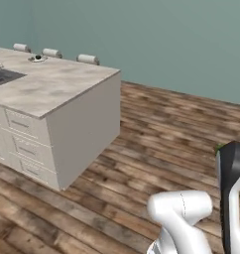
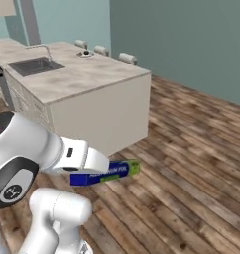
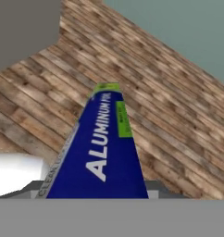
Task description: Retrieve the tupperware and aluminum foil from the cabinet and place them on the dining counter near the plate with squash and garlic to prepare for storing leftovers.
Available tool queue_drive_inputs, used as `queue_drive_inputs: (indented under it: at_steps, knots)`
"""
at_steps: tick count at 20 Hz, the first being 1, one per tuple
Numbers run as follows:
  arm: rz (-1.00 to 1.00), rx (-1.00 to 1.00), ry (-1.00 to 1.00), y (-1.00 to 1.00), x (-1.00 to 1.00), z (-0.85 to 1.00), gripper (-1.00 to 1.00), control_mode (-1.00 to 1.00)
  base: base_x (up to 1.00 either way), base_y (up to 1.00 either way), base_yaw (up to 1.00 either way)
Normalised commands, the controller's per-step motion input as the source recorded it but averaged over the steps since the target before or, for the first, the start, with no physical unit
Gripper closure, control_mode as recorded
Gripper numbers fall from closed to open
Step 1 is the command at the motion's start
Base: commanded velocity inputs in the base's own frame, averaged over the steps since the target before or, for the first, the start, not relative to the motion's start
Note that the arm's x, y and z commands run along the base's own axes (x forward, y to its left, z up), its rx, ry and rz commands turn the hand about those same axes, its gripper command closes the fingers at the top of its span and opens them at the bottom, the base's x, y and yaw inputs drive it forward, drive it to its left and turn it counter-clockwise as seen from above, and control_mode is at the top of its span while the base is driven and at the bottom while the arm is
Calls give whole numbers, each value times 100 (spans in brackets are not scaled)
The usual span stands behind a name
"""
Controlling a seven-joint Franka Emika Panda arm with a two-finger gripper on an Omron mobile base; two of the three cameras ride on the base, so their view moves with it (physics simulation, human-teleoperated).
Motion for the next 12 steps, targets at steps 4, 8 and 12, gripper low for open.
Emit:
queue_drive_inputs:
  at_steps: [4, 8, 12]
  knots:
    - [0, 0, 0, 0, 0, 0, 100, 100, 100, -44, 0]
    - [0, 0, 0, 0, 0, 0, 100, 100, 100, -48, 13]
    - [0, 0, 0, 0, 0, 0, 100, 100, 100, -39, 29]
